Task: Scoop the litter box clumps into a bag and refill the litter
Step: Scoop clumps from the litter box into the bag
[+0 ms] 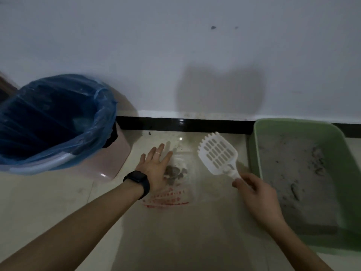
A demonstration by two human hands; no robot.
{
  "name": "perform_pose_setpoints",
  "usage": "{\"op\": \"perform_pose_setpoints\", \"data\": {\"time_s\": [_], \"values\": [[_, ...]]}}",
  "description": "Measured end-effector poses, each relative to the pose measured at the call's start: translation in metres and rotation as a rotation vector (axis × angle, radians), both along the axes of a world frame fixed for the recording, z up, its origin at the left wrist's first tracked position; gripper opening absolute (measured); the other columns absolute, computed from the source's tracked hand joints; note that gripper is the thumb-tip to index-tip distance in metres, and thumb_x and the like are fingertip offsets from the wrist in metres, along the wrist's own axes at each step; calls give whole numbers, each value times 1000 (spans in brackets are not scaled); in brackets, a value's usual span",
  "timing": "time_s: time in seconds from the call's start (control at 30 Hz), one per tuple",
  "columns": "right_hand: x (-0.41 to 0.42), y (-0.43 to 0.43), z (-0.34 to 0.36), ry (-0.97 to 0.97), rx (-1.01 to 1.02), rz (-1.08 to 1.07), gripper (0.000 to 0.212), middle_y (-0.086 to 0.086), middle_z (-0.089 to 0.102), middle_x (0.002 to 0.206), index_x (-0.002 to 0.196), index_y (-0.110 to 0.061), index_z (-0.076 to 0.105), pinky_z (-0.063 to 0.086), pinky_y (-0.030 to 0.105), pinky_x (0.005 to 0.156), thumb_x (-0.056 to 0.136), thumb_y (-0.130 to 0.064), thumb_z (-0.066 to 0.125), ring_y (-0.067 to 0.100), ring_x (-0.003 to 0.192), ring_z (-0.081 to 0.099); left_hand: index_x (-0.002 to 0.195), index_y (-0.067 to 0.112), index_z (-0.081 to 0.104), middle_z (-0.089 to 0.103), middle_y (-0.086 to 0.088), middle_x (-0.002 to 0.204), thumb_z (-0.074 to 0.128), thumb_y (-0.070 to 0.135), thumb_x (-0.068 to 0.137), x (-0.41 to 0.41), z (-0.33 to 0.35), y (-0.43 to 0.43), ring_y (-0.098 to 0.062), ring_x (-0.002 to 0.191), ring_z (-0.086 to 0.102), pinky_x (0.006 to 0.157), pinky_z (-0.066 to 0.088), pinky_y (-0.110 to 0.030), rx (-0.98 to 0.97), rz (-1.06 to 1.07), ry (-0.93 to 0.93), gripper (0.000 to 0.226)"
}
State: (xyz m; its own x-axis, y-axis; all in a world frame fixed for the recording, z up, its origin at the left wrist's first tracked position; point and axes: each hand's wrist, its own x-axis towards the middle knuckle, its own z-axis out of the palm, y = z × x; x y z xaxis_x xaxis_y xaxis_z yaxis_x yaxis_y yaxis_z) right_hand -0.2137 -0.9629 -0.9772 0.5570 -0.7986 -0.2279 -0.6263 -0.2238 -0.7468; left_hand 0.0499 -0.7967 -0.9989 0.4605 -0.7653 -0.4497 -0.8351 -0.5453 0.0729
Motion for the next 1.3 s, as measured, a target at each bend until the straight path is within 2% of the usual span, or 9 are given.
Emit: {"op": "perform_pose_setpoints", "data": {"time_s": [0.07, 0.2, 0.4, 0.57, 0.67, 0.8, 0.9, 1.07, 1.3], "values": [[-32, -21, 10, -49, 90, -154, 13, -23, 70, 77, 93, -36, 73, 49, 28, 65, 91, -41, 61, 1, 72, 64, 153, 29, -9, -17, -5, 161, 49, 44, 91, -13, 12, -33, -28, 148, -8, 119, 6, -49, -46, -112, -3, 86], [-112, -68, 32, 82, -37, -378, 18, -13, 64, 57, 81, -26, 75, 44, 30, 63, 90, -37, 64, 13, 63, 58, 154, 27, -4, -10, -3, 162, 46, 43, 93, -53, 20, -104, -25, 148, -5, 119, 7, -47, -79, -294, -27, 80], [-214, -119, 53, 713, -154, -223, 30, -7, 66, 64, 70, -33, 67, 45, 29, 56, 92, -48, 53, 17, 63, 62, 154, 22, -6, -9, -1, 162, 29, 53, 98, -152, -2, -188, -21, 148, -2, 119, 7, -46, -280, -252, 151, 73], [-232, -148, 39, 906, -13, -141, 36, 0, 67, 65, 72, -18, 70, 52, 30, 59, 85, -49, 57, 17, 62, 64, 149, 19, -25, -27, 3, 157, 33, 41, 96, -201, -36, -198, -15, 148, -12, 119, 2, -46, -303, -90, 159, 81], [-215, -147, 7, 816, 102, -118, 49, 5, 66, 68, 65, -11, 63, 45, 29, 58, 88, -54, 56, 25, 68, 64, 144, 21, -33, -33, 5, 154, 32, 38, 94, -205, -46, -191, -13, 147, -14, 119, -3, -45, -347, -53, 115, 84], [-170, -146, -42, 570, 198, -193, 38, 10, 67, 85, 84, -12, 68, 42, 29, 68, 96, -44, 52, 30, 81, 62, 144, 23, -35, -33, 7, 152, 28, 38, 89, -208, -48, -192, -8, 144, -19, 117, -7, -43, -378, -42, 84, 84], [-140, -138, -66, 336, 298, -285, 34, 8, 68, 84, 85, -15, 68, 42, 32, 70, 99, -39, 49, 29, 83, 62, 147, 22, -29, -33, 7, 152, 29, 37, 88, -207, -47, -191, -3, 138, -25, 116, -10, -43, -368, -46, 62, 85], [-143, -125, -69, 159, 202, -448, 31, -9, 67, 70, 72, -23, 69, 38, 25, 61, 95, -37, 55, 14, 72, 59, 147, 21, -29, -35, 6, 152, 31, 37, 91, -207, -42, -191, -4, 135, -32, 115, -14, -43, -332, -62, 40, 84], [-161, -119, -41, -67, 65, -466, 33, -4, 61, 59, 66, -24, 62, 36, 31, 58, 96, -34, 56, 11, 53, 48, 145, 19, -33, -39, 5, 148, 28, 38, 93, -207, -37, -190, -11, 143, -24, 115, -14, -43, -309, -67, 36, 82]]}}
